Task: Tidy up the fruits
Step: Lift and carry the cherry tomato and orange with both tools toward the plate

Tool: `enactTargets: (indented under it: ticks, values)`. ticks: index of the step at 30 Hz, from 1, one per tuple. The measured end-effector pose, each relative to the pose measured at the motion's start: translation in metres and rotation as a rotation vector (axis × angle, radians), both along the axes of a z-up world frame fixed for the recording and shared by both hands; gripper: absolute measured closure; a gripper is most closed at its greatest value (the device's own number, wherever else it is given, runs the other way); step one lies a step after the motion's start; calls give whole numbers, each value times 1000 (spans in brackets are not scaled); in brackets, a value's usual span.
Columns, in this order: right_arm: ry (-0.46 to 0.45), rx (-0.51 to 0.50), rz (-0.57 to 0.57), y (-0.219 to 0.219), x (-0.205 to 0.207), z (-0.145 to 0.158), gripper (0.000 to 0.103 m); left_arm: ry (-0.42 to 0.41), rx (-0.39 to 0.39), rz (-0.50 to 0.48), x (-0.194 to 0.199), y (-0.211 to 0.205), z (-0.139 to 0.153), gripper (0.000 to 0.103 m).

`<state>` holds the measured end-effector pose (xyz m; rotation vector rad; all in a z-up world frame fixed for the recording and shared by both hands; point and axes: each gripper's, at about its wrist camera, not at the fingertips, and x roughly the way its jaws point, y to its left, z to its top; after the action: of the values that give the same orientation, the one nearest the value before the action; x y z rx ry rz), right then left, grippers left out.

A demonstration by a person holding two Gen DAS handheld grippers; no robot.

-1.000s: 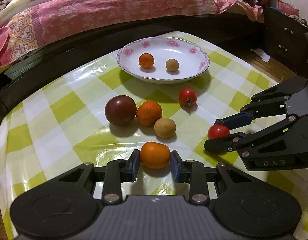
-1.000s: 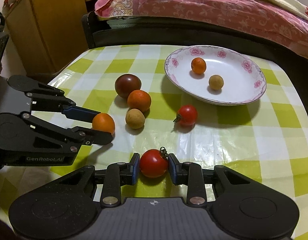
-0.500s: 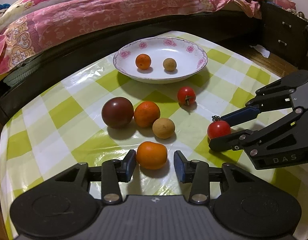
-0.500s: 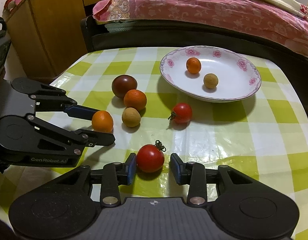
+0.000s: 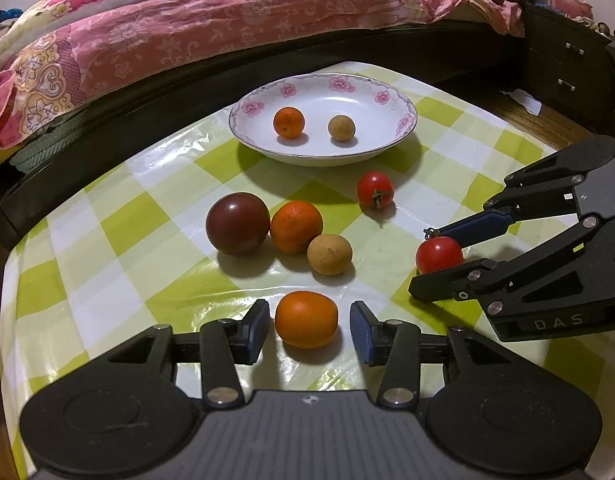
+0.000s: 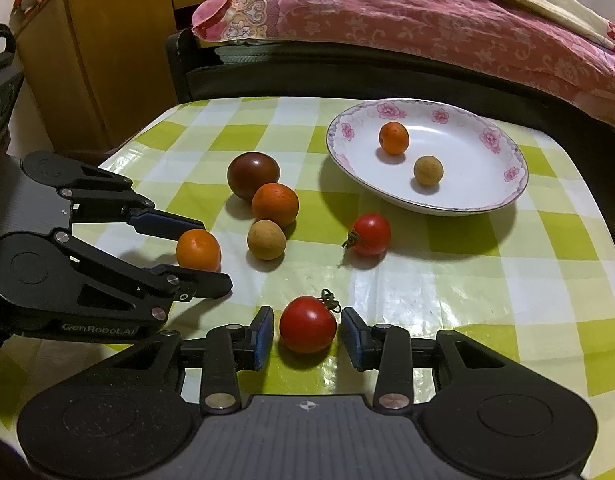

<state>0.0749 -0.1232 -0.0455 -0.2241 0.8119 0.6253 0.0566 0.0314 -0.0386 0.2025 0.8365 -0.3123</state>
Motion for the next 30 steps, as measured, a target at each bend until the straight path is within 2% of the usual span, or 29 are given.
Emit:
enactTargets:
  ticks: [11,16,20,30]
  values:
    - [-6,-20,6,1,0,0,70,9,3,-3,-2,-2,1,53]
    - [-6,-31,-3,2,2,0,76,8,11,12,-2,-2,2,63]
    - [-2,-36,-8,3,2,0,77,22,-7,14,-1,-2,4,63]
    - [-6,-7,-14,4,2,9,77,-13,-20,2,4,-13,17,63]
